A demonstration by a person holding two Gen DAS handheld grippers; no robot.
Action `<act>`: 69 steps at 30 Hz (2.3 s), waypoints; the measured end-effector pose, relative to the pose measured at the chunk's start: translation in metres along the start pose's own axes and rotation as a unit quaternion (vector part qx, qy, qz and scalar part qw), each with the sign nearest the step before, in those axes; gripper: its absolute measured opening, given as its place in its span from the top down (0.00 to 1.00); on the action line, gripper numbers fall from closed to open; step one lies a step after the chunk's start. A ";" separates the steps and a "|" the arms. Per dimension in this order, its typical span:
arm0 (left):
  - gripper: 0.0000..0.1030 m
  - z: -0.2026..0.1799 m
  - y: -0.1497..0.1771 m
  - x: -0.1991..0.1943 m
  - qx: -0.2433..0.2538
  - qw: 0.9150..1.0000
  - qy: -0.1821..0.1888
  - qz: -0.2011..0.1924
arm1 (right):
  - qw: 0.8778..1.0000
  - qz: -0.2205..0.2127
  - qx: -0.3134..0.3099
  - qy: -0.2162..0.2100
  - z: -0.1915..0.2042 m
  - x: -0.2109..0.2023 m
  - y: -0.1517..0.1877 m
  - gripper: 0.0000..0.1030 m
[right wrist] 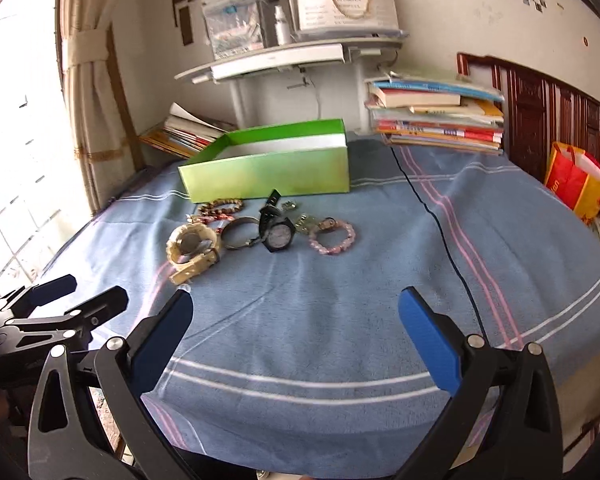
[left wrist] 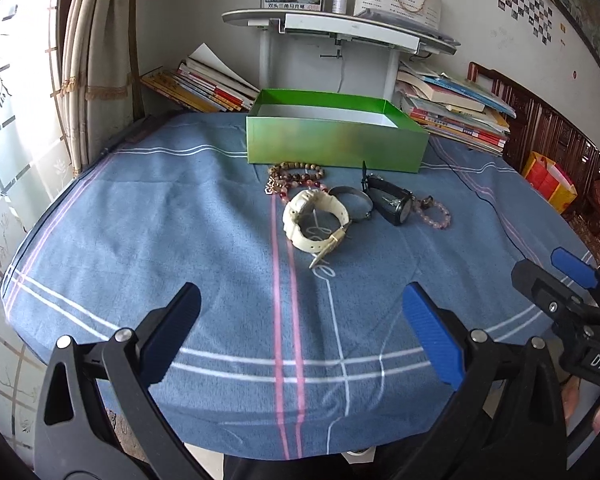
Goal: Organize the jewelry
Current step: 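Grasp the chunky white watch with the left tool while the right tool grasps the black wristwatch, then lift the white watch with the left tool while the right tool lifts the black watch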
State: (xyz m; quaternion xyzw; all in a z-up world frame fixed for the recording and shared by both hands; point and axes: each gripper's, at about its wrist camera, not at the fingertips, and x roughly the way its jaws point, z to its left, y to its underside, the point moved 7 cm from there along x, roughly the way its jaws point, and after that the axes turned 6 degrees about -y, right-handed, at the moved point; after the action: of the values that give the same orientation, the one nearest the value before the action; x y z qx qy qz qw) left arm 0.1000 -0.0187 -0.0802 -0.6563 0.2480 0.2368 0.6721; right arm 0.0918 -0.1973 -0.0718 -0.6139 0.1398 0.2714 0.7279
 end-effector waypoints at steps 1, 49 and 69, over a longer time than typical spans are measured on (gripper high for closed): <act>0.04 0.000 -0.002 0.005 -0.002 1.000 0.003 0.003 | 1.000 0.001 -0.001 0.004 -0.001 0.003 -0.001 0.02; 0.77 -0.001 -0.054 0.124 0.027 0.996 0.060 0.067 | 0.995 0.087 0.041 0.024 -0.014 0.144 -0.029 0.85; 0.77 0.012 -0.063 0.050 -0.034 0.997 0.065 0.012 | 1.000 -0.012 0.014 -0.018 0.003 0.052 -0.050 0.92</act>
State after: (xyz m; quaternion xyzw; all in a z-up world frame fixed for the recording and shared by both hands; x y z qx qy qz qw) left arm 0.1794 -0.0085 -0.0641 -0.6897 0.2905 0.2097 0.6292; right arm 0.1622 -0.1878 -0.0582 -0.6004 0.1233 0.2721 0.7418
